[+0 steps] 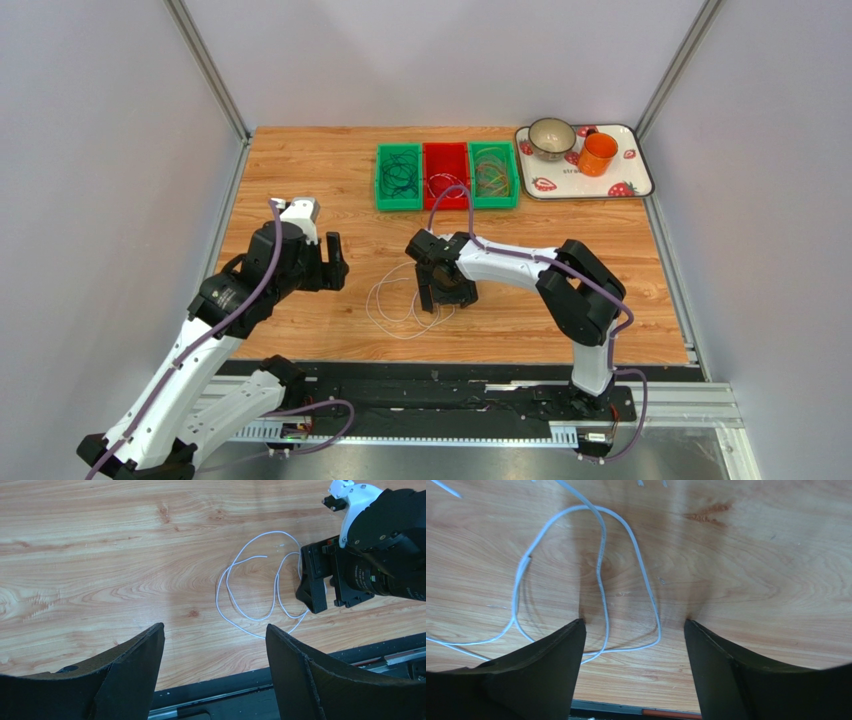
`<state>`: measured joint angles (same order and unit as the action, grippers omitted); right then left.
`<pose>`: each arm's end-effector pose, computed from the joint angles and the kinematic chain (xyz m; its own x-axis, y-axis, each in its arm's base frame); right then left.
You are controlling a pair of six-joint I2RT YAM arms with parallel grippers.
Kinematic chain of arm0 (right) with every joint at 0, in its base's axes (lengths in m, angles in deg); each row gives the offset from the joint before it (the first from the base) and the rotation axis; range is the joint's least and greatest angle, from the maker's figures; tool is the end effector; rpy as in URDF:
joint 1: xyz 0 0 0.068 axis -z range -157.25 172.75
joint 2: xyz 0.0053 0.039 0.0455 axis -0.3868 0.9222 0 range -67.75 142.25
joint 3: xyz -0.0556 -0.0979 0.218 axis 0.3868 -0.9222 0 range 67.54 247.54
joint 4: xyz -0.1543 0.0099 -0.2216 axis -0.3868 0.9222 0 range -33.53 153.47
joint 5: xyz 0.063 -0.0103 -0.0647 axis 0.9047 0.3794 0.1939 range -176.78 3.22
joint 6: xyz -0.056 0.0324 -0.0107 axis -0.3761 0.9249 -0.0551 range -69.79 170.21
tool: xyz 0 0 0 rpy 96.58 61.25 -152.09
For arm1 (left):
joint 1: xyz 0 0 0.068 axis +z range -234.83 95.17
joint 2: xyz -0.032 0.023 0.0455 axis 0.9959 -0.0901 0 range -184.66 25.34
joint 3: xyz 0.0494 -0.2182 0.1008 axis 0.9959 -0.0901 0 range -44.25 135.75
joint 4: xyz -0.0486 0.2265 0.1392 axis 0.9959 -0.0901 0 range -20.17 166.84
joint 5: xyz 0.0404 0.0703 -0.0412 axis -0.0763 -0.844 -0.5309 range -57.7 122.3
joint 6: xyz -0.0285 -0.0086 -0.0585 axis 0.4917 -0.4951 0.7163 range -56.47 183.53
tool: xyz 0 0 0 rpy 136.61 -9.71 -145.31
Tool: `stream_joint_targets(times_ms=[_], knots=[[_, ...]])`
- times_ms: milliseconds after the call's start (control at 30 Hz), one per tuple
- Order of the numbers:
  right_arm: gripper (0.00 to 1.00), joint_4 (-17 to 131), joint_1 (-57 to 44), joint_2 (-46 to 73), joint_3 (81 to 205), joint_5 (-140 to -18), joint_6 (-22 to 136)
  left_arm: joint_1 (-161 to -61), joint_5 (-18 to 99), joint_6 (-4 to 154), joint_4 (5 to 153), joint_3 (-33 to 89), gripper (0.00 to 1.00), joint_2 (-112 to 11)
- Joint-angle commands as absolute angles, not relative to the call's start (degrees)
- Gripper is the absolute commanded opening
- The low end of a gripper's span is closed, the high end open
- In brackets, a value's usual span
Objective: Untangle the cables
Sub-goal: Pick up the cable at the center of the board.
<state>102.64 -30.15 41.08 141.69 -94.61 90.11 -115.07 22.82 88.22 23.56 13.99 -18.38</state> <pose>0.2223 0.2824 0.1176 -0.9553 -0.2098 -0.2082 -0.2142 0.9768 -0.0011 0.1585 -0.0825 0.3199 -0.6526 -0.0965 -0.7515 0.1245 0.9647 -0.2321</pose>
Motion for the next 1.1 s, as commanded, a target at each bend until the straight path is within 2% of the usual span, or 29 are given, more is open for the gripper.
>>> stream_joint_targets(times_ms=[0, 33, 100, 200, 233, 300, 400, 433, 1067], knots=[[0.74, 100.51, -30.42, 40.53, 139.35, -93.28, 91.34, -114.72, 22.81, 87.00, 25.16, 13.94, 0.82, -18.16], [0.68, 100.51, -30.59, 40.44, 139.17, -93.19, 91.34, -114.72, 22.81, 87.00, 25.16, 13.94, 0.82, -18.16], [0.63, 100.51, -31.47, 40.62, 138.99, -93.28, 91.26, -114.72, 22.72, 87.00, 25.15, 13.94, 0.82, -18.25], [0.49, 100.59, -32.44, 41.41, 139.08, -93.28, 91.17, -114.72, 22.54, 87.08, 25.07, 13.85, 0.82, -18.25], [0.41, 100.59, -32.62, 41.58, 139.08, -93.11, 91.25, -114.72, 22.45, 87.08, 25.07, 13.94, 0.82, -18.25], [0.33, 100.42, -32.97, 41.93, 138.73, -93.11, 91.34, -114.72, 22.37, 87.08, 25.07, 13.94, 0.82, -18.25], [0.12, 100.07, -32.97, 41.85, 138.11, -93.46, 91.61, -114.72, 22.37, 87.08, 24.98, 13.85, 0.82, -18.34], [0.00, 100.07, -32.97, 41.76, 138.11, -94.07, 91.43, -114.72, 22.28, 87.08, 25.07, 13.94, 0.82, -18.42], [0.00, 112.19, -30.86, 31.04, 152.61, -104.62, 86.33, -114.72, 22.10, 87.17, 24.98, 13.85, 0.82, -18.34]])
